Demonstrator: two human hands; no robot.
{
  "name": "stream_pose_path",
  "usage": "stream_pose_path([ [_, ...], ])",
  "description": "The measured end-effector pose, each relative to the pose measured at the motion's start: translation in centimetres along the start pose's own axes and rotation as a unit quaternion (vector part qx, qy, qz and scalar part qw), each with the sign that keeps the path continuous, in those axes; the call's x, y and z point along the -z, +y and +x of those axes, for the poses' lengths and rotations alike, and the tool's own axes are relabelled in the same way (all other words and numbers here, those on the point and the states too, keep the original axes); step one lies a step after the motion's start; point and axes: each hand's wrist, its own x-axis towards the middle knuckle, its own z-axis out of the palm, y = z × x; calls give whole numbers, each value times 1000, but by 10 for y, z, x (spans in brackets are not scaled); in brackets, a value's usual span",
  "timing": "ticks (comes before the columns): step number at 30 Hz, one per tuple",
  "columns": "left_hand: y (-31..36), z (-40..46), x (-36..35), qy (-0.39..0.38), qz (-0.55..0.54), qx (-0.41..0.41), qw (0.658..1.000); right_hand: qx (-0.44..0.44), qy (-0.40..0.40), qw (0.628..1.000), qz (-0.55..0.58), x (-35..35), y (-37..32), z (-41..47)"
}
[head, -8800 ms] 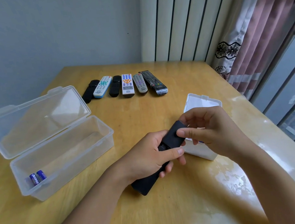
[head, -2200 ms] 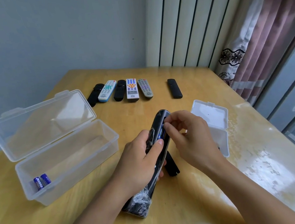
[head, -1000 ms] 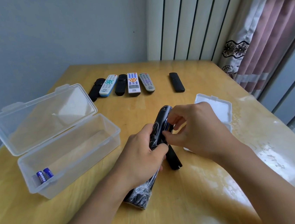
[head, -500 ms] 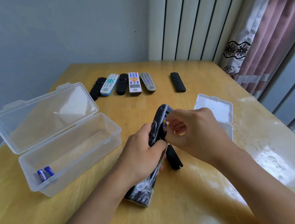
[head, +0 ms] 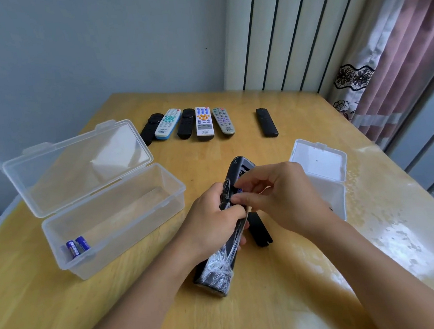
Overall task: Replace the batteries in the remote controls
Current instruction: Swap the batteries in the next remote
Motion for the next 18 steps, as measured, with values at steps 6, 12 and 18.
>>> stream_pose_path([
  [6,-1,0,5,-6,-46,15,999,-29,3,999,-34,-15,-2,6],
  [12,1,-4,10,0,-76,7,997,-66,-23,997,-31,-18,-14,15],
  [18,0,-4,6,29,-77,21,996,-65,55,984,-157,-27,-25,14],
])
